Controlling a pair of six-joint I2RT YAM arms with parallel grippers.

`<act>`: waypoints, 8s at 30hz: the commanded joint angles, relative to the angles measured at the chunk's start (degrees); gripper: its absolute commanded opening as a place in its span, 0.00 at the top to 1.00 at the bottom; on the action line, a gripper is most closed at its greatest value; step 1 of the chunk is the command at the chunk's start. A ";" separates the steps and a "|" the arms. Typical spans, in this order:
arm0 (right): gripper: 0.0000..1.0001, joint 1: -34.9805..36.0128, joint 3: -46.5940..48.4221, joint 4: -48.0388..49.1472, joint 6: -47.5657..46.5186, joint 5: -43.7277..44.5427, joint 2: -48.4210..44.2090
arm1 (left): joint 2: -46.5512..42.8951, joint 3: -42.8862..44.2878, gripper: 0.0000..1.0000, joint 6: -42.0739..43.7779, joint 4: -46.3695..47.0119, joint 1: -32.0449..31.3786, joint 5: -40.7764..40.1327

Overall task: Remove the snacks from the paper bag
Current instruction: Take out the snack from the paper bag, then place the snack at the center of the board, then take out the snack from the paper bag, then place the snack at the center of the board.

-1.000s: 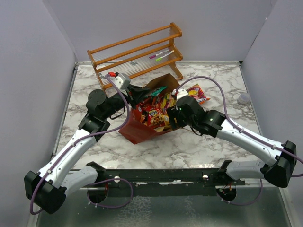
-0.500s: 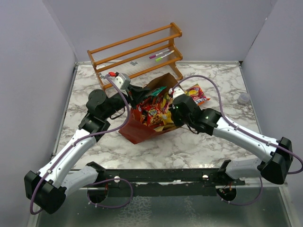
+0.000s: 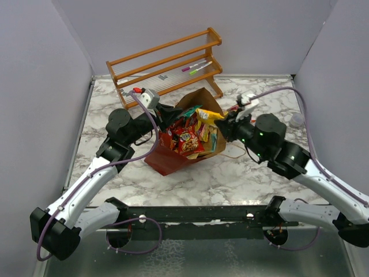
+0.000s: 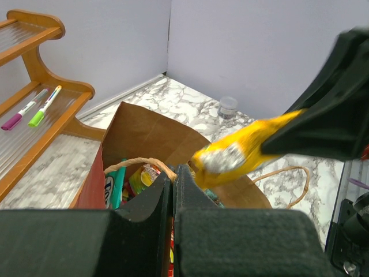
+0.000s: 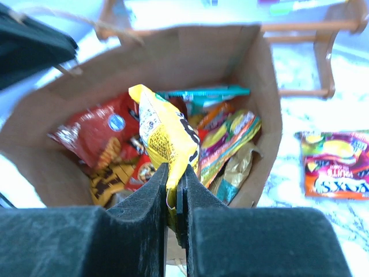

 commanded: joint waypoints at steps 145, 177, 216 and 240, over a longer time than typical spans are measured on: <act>0.70 -9.71 -8.15 22.76 64.20 9.15 29.16 | -0.22 0.46 1.00 -1.66 2.71 -2.31 2.99; 0.99 -9.71 -12.69 24.79 48.92 3.33 6.84 | -0.57 1.05 1.00 0.15 -1.30 -2.30 -5.70; 0.99 -12.97 -17.76 31.04 -9.90 51.68 -8.85 | 0.05 1.88 1.00 0.91 -3.12 -0.73 -7.53; 0.99 -39.36 -30.53 19.38 33.12 0.71 -0.80 | -3.22 2.13 1.00 3.02 -4.68 -0.56 -14.60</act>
